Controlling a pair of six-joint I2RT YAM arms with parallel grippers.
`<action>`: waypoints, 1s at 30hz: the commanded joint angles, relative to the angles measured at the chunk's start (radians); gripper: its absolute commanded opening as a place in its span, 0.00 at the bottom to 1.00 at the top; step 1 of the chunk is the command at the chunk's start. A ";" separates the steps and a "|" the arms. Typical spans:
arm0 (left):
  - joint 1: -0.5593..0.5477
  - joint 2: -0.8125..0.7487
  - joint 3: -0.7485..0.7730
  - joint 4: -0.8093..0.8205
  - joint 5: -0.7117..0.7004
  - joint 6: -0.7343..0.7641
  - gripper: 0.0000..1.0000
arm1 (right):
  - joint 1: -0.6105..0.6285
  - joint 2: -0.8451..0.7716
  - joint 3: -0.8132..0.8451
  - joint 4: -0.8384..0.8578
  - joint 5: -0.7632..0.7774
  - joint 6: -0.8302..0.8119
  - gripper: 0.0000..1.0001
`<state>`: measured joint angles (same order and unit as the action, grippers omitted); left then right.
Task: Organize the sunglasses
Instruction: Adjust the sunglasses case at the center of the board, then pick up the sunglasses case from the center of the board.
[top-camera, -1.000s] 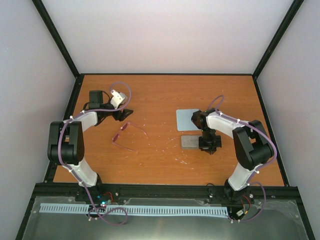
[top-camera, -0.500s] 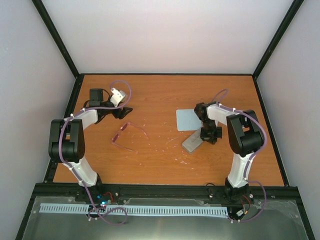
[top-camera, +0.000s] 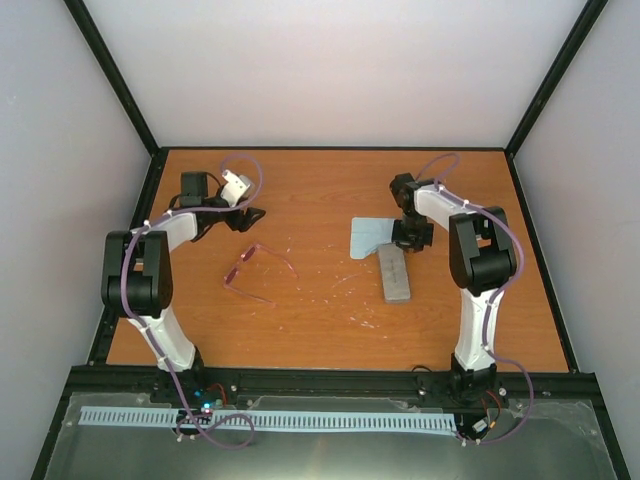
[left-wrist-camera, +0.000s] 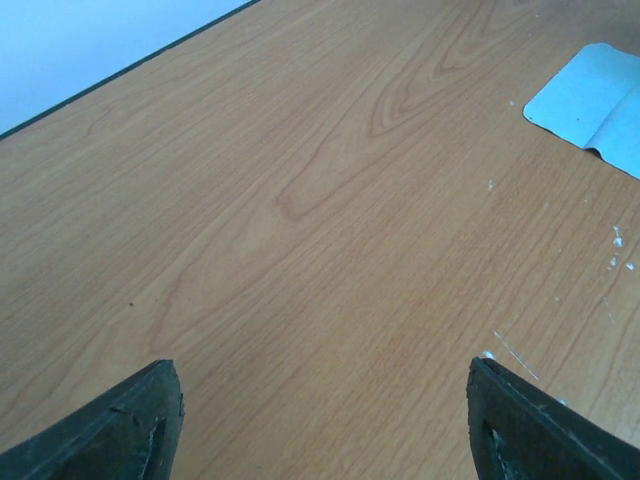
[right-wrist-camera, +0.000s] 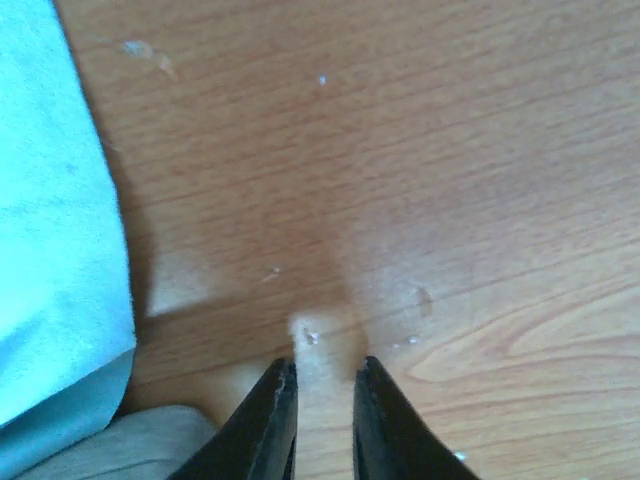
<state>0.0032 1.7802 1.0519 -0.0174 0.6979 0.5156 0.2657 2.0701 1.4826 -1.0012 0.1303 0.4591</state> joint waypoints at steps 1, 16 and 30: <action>-0.005 0.019 0.067 -0.003 -0.007 -0.010 0.77 | 0.000 -0.027 0.003 -0.027 -0.061 0.075 0.24; 0.041 0.052 0.086 0.049 0.029 -0.049 0.78 | 0.178 -0.334 -0.192 -0.083 -0.137 -0.032 0.65; 0.046 0.009 0.021 0.049 0.011 -0.032 0.78 | 0.200 -0.210 -0.168 -0.069 -0.036 -0.146 0.77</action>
<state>0.0444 1.8275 1.0805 0.0116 0.7029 0.4786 0.4648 1.8267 1.2949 -1.0855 0.0814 0.3637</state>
